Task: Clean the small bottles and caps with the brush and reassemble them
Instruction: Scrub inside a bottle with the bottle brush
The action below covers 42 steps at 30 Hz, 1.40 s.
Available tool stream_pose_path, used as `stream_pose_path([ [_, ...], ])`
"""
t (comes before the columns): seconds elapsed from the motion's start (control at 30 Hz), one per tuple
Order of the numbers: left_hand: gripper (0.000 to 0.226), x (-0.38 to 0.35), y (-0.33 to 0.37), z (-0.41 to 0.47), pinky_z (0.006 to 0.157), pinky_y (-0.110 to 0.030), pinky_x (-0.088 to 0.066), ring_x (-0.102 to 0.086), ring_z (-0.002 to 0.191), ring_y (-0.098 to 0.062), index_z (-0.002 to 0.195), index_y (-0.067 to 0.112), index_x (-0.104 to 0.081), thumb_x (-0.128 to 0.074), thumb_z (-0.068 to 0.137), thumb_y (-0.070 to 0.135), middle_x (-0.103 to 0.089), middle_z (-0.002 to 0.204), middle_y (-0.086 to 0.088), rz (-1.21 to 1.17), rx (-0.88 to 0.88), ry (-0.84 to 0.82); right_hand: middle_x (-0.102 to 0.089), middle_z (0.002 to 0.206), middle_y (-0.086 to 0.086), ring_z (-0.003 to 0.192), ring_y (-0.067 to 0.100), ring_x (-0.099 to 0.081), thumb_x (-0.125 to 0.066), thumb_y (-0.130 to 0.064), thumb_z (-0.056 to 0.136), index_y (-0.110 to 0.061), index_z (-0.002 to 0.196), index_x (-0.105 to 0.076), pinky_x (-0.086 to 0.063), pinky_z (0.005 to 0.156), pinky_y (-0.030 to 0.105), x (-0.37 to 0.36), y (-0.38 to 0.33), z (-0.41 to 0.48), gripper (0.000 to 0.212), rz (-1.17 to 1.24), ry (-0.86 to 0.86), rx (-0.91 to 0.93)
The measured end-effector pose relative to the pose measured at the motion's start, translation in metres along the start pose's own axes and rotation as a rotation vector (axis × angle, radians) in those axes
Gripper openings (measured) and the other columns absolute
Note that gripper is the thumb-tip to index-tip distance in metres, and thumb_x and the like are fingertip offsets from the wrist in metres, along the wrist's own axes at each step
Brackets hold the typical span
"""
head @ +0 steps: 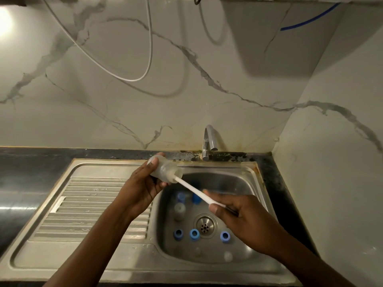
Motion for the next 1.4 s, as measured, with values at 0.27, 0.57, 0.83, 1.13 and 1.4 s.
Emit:
stream_pose_path([
  [0.27, 0.047, -0.006, 0.023, 0.003, 0.08, -0.039, -0.065, -0.071, 0.115, -0.035, 0.129, 0.019, -0.068, -0.079, 0.083, 0.023, -0.069, 0.125, -0.008, 0.458, -0.232, 0.065, -0.06, 0.066, -0.013, 0.066, 0.005, -0.064, -0.043, -0.053, 0.106, -0.055, 0.148, -0.044, -0.053, 0.06, 0.022, 0.004, 0.007, 0.008, 0.042, -0.342, 0.095, -0.055],
  [0.57, 0.054, -0.004, 0.027, 0.005, 0.076, -0.033, -0.061, -0.071, 0.103, -0.024, 0.129, 0.021, -0.071, -0.083, 0.082, 0.043, -0.072, 0.116, 0.002, 0.565, -0.153, -0.043, -0.074, 0.087, 0.0, 0.072, 0.026, -0.071, -0.055, -0.047, 0.105, -0.046, 0.145, -0.055, -0.062, 0.067, 0.045, -0.007, 0.013, 0.007, 0.04, -0.097, -0.16, -0.106],
  [0.83, 0.039, 0.0, 0.024, 0.013, 0.074, -0.03, -0.063, -0.067, 0.107, -0.03, 0.132, 0.013, -0.069, -0.067, 0.098, 0.032, -0.066, 0.129, -0.014, 0.206, -0.075, -0.058, -0.062, 0.066, -0.011, 0.056, 0.01, -0.05, -0.058, -0.032, 0.105, -0.043, 0.14, -0.06, -0.044, 0.054, 0.023, 0.002, -0.003, 0.003, 0.036, 0.096, -0.105, -0.046],
  [1.13, 0.042, 0.022, 0.019, 0.017, 0.086, -0.038, -0.063, -0.067, 0.116, -0.034, 0.134, 0.014, -0.068, -0.068, 0.094, 0.028, -0.061, 0.14, -0.019, 0.238, -0.074, 0.037, -0.064, 0.071, -0.021, 0.065, 0.0, -0.063, -0.053, -0.046, 0.103, -0.053, 0.144, -0.045, -0.051, 0.062, 0.016, 0.035, -0.001, 0.0, 0.042, -0.303, -0.066, -0.014],
  [1.4, 0.037, 0.051, 0.038, 0.024, 0.089, -0.038, -0.064, -0.067, 0.115, -0.034, 0.129, 0.017, -0.068, -0.069, 0.095, 0.032, -0.062, 0.139, -0.018, 0.249, -0.126, 0.143, -0.059, 0.067, -0.027, 0.071, -0.002, -0.066, -0.043, -0.059, 0.099, -0.057, 0.15, -0.038, -0.05, 0.063, 0.012, 0.05, 0.022, -0.014, 0.051, -0.395, -0.008, -0.009],
])
Point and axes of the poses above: each hand's wrist, its own z-axis towards the middle knuckle, its own x-axis out of the back of the hand, y = z × x, the point moved 9 cm from there along z, towards the middle knuckle
